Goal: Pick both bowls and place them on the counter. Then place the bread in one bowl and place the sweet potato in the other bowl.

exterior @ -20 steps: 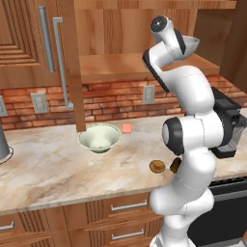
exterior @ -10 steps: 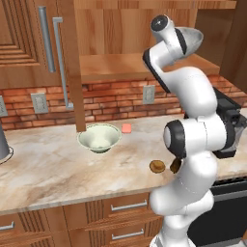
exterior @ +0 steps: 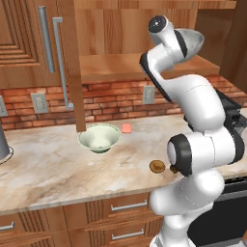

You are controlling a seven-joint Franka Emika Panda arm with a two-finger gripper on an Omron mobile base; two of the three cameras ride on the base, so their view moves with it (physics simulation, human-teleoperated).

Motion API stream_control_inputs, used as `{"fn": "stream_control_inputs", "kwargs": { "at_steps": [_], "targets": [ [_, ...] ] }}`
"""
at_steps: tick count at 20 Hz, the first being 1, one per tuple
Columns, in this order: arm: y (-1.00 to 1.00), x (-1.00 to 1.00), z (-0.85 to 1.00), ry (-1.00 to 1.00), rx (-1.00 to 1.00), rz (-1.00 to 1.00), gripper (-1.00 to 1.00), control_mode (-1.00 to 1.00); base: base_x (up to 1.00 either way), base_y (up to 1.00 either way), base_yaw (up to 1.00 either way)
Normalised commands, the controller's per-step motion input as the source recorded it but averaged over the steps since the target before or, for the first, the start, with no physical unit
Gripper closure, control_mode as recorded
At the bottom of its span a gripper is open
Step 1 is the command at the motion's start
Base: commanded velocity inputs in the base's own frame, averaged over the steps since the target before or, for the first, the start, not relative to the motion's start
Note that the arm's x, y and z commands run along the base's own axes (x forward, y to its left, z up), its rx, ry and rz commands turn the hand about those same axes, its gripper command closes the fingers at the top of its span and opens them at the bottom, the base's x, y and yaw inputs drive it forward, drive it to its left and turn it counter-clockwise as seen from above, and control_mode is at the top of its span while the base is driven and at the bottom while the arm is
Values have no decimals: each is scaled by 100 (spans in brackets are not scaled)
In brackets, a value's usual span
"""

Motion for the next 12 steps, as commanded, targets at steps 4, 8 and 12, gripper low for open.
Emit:
{"fn": "stream_control_inputs", "kwargs": {
  "at_steps": [4, 8, 12],
  "targets": [
    [39, -65, 0, 0, 3, 0, 100, -100, 0, 0, 0],
    [31, -71, 1, 1, 14, 0, 100, -100, 0, 0, 0],
    [27, -77, 0, 0, 15, 0, 100, -100, 0, 0, 0]
  ]
}}
